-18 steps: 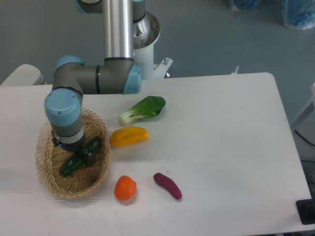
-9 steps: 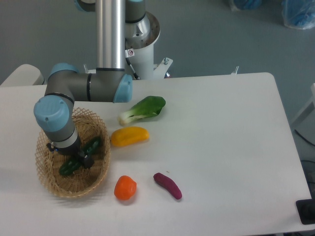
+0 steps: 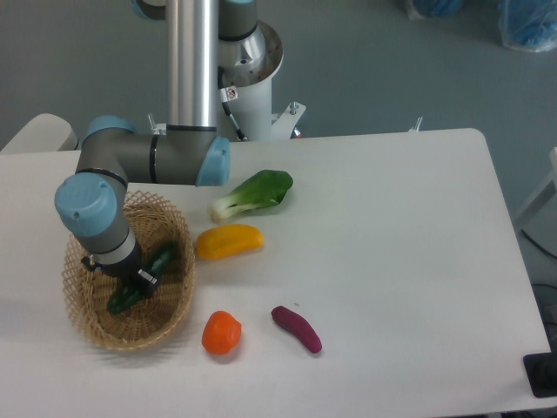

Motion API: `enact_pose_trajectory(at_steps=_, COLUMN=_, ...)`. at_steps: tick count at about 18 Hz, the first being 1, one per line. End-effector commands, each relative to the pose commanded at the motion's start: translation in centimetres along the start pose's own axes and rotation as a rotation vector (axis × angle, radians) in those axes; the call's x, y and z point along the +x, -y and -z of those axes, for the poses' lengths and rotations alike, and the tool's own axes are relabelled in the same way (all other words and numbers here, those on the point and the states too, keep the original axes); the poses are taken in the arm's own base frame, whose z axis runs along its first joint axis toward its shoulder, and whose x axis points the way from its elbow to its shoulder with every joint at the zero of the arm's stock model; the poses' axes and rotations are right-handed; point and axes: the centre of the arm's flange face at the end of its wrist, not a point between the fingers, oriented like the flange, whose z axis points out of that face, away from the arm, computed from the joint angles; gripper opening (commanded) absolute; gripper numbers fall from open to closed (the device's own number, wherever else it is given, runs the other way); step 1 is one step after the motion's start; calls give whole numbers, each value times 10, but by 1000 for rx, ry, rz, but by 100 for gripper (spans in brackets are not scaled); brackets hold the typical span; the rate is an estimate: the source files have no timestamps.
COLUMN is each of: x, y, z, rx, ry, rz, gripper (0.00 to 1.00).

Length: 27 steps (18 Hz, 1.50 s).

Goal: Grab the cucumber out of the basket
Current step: 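Lift the cucumber out of the basket and carry it toward the sweet potato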

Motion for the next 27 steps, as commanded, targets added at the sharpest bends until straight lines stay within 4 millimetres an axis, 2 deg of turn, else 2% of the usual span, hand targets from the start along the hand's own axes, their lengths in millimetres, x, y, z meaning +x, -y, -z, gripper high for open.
enact_pose_trajectory(at_steps=2, x=-14, y=0, z=18, rx=8, ry=4, rz=6, gripper=7)
enact_pose_trajectory(at_steps=7, x=-60, y=-9, z=44, rx=-31, ry=-22, rz=13, gripper=8)
enact_pose_trajectory(at_steps=9, x=-89, y=-22, z=50, rx=-29, ry=-24, rz=-19, gripper=11)
enact_pose_trajectory(at_steps=12, x=-129, y=-45, z=64, rx=-12, ry=-28, rz=-23, gripper=10)
enact_pose_trajectory(at_steps=15, x=-168, y=-63, z=70, rx=4, ry=-23, rz=-30, gripper=10)
enact_pose_trajectory(at_steps=20, x=-236, y=-93, z=70, rx=12, ry=-4, rz=-47, gripper=10)
enact_pose_trajectory(at_steps=25, x=-307, y=-122, z=52, rx=4, ry=-1, rz=-79, gripper=10)
enact_pose_trajectory(at_steps=27, x=-326, y=-129, z=44, rx=-4, ry=-3, rz=-105, gripper=10)
